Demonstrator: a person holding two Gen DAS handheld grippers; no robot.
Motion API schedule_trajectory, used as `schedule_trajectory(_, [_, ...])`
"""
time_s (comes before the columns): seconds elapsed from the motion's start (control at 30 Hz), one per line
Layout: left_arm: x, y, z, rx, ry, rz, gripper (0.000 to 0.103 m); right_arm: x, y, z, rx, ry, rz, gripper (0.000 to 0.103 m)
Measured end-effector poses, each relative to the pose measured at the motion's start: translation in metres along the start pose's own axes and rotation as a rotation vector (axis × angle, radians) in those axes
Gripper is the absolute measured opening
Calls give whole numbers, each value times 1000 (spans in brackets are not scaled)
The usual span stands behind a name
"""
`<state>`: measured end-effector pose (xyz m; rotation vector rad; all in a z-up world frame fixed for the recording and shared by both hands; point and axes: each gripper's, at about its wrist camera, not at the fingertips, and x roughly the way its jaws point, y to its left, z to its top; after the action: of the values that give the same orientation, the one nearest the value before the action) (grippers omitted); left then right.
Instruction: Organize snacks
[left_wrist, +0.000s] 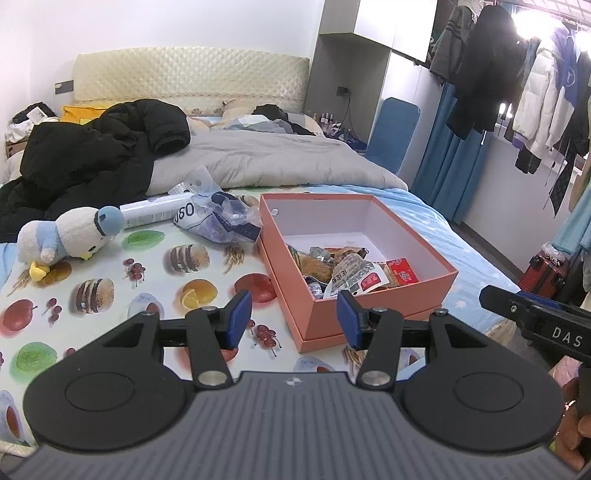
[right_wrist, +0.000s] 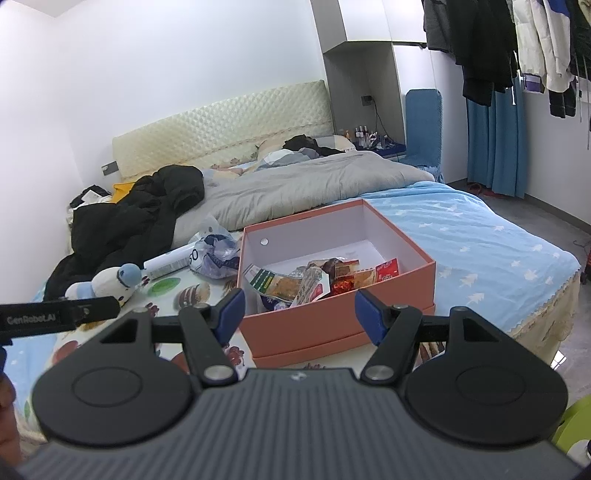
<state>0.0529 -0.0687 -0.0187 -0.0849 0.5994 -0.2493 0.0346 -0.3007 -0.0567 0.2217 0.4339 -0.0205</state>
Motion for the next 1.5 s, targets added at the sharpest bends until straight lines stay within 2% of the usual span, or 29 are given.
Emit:
schedule_trajectory(0.1, [3,0,2,-9,13,9,74,0,-1,0,5,-4,-2,68])
schedule_trajectory(0.13, [4,0,2,-14,16,11,85,0,-1,0,6,-5,-2,68])
schedule_trajectory(0.17, [4,0,3,-19,17,11,93,1,-1,-1,6,-5,-3,73])
schedule_trajectory(0.2, [5,0,3,-19,16,13,96,1,-1,-1,7,-4,0,78])
schedule_trajectory(0.23, [6,-1,4,-19,15,18,99,1,-2,-1,12,-8,7,93])
schedule_trajectory(0.27, [7,-1,4,-18,16,23,101,0,-3,-2,18,-17,10,103])
schedule_trajectory(0.47, [11,-3,7,-11,29,35,103,2,-4,-2,6,-4,-25,103])
schedule_trajectory(1.03, [8,-8,9,11,20,57,103,2,-4,-1,10,-15,-29,103])
schedule_trajectory(1.33, [6,-9,8,3,22,22,103,2,-4,-1,10,-14,-31,103])
schedule_trajectory(1.5, [3,-16,7,34,15,13,103,2,-5,-1,12,-15,-34,103])
